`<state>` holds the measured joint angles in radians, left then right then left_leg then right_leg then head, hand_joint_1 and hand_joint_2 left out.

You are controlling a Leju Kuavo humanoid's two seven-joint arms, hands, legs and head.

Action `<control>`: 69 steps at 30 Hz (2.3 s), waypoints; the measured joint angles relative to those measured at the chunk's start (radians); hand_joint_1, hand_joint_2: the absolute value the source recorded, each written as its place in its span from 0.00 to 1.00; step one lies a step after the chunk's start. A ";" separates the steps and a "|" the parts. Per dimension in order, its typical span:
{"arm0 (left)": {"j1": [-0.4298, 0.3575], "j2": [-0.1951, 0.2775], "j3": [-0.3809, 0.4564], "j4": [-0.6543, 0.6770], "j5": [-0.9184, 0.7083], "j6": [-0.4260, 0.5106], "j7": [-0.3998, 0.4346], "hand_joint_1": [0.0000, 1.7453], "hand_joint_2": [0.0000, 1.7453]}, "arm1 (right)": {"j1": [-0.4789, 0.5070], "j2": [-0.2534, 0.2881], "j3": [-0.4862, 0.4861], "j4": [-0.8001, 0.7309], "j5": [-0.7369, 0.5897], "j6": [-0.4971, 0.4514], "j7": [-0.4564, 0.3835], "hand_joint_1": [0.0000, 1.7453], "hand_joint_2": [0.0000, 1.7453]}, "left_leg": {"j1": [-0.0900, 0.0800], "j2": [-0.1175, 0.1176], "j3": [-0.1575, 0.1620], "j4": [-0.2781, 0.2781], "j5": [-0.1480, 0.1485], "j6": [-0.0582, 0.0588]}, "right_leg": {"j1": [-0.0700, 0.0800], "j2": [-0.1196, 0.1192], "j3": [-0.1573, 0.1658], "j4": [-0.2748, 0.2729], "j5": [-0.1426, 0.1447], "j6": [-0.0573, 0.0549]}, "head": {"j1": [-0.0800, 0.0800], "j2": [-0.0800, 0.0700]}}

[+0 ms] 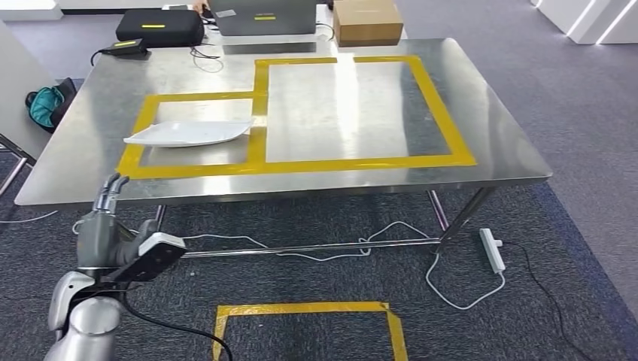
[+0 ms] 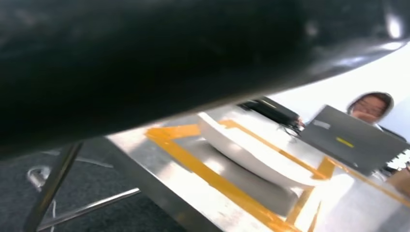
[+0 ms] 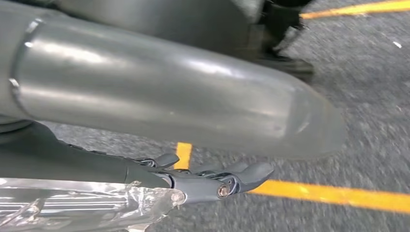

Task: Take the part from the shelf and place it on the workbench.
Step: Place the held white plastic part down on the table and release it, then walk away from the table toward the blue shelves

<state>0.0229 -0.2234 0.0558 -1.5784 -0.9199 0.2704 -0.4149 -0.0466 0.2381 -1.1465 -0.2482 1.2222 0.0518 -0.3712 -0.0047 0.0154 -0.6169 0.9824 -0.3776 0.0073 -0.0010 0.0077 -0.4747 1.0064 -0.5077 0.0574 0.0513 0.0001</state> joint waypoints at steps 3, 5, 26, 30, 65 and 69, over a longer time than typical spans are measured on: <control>0.008 -0.008 0.093 0.003 0.045 -0.016 -0.029 0.00 0.00 | -0.001 0.008 0.000 0.000 0.007 -0.001 -0.007 0.00 0.00 | 0.003 0.000 -0.006 -0.004 0.019 -0.019 | 0.004 0.001 -0.007 -0.026 0.006 -0.023 | -0.003 0.000; 0.014 -0.012 0.143 0.009 0.047 -0.012 -0.034 0.00 0.00 | 0.000 0.009 -0.001 -0.002 0.010 0.006 -0.010 0.00 0.00 | 0.005 -0.005 -0.029 0.033 -0.032 -0.032 | 0.001 -0.002 -0.026 -0.028 0.028 -0.041 | -0.006 0.000; -0.022 -0.031 0.439 0.238 0.101 -0.024 -0.092 0.00 0.00 | 0.012 0.023 -0.043 -0.053 0.026 0.018 0.004 0.00 0.00 | 0.000 -0.041 0.008 -0.011 -0.012 0.016 | 0.006 -0.008 -0.200 0.278 -0.041 -0.013 | -0.011 0.000; -0.033 -0.031 0.449 0.260 0.102 -0.021 -0.094 0.00 0.00 | 0.009 0.025 -0.048 -0.063 0.026 0.019 0.004 0.00 0.00 | -0.005 -0.077 -0.036 -0.011 0.036 0.007 | 0.017 0.053 -0.005 0.023 -0.012 -0.047 | -0.013 0.000; -0.004 -0.081 0.721 0.323 0.227 -0.275 -0.142 0.00 0.00 | -0.043 -0.004 -0.065 -0.040 0.087 0.014 -0.023 0.00 0.00 | 0.021 -0.111 -0.036 -0.004 0.042 -0.043 | -0.007 0.048 -0.022 -0.013 0.019 -0.028 | -0.020 0.000; -0.007 -0.082 0.737 0.329 0.212 -0.287 -0.143 0.00 0.00 | -0.046 -0.007 -0.064 -0.038 0.085 0.014 -0.035 0.00 0.00 | 0.018 -0.036 -0.103 0.201 -0.135 -0.057 | -0.005 -0.010 -0.071 -0.016 0.063 -0.053 | -0.031 0.000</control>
<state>0.0158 -0.3053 0.7924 -1.2494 -0.7078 -0.0171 -0.5576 -0.0929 0.2307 -1.2108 -0.2862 1.3074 0.0661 -0.4064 0.0137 -0.0205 -0.7203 1.1836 -0.5127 -0.0499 -0.0058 -0.0025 -0.5457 0.9899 -0.4444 0.0045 0.0206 0.0000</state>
